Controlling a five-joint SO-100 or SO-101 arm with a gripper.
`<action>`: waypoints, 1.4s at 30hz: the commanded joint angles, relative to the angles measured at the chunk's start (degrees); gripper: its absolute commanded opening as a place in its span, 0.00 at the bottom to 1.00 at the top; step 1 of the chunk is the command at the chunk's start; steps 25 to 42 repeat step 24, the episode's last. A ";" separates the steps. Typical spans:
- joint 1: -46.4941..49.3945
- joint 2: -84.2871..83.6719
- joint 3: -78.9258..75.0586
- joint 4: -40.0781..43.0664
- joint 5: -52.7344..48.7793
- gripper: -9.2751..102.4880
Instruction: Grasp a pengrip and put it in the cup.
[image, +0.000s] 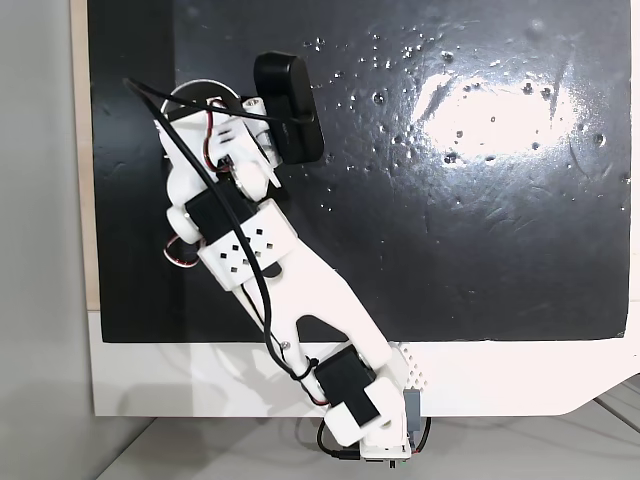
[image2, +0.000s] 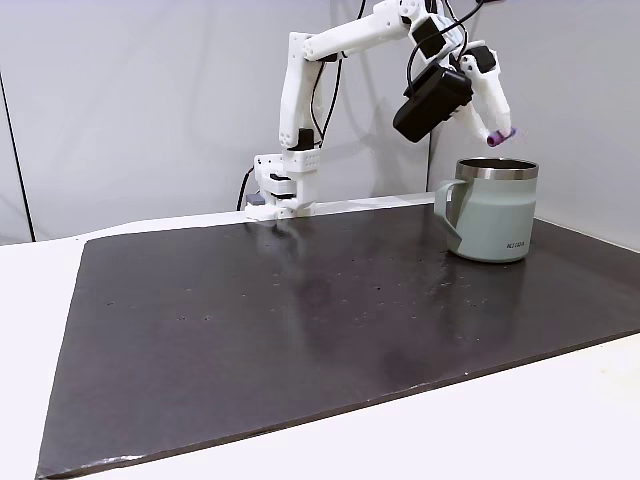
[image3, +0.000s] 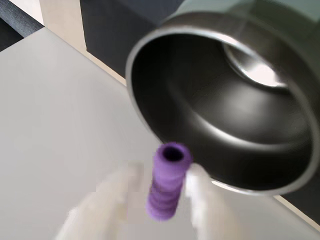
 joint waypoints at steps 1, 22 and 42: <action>-0.70 1.23 -2.90 0.79 -0.62 0.37; -0.44 3.16 -0.97 0.97 -0.70 0.39; -0.35 3.25 -0.97 0.97 -0.70 0.39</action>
